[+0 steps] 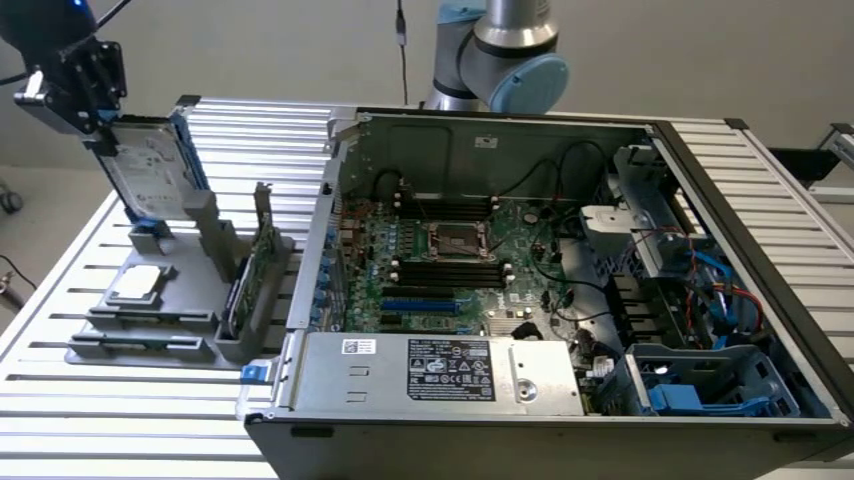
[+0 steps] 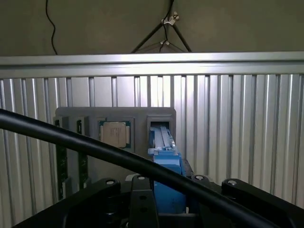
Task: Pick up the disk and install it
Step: 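Pick up the disk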
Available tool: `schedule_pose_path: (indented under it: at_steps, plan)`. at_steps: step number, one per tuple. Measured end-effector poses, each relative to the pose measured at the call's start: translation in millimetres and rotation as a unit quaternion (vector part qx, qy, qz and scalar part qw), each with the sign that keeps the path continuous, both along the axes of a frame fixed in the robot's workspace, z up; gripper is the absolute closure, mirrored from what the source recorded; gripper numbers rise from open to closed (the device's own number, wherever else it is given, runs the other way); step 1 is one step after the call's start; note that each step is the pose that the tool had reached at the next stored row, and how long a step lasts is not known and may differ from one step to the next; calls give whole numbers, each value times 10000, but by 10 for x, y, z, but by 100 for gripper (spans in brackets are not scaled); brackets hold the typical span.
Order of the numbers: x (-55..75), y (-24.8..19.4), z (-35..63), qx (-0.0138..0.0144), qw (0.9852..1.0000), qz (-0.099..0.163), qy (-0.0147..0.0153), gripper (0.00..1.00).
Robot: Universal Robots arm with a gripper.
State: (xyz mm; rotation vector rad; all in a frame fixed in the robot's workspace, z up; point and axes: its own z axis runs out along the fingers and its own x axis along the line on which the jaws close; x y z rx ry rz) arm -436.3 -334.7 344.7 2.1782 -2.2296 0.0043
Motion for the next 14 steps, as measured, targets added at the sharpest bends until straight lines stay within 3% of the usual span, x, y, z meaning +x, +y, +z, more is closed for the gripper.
schedule_pose_path:
  at_steps: [10, 14]
  plan:
    - [124, 0, 306, -2, 10000, -4, -1, 67]
    - [217, 0, 472, -2, 10000, -7, -1, 67]
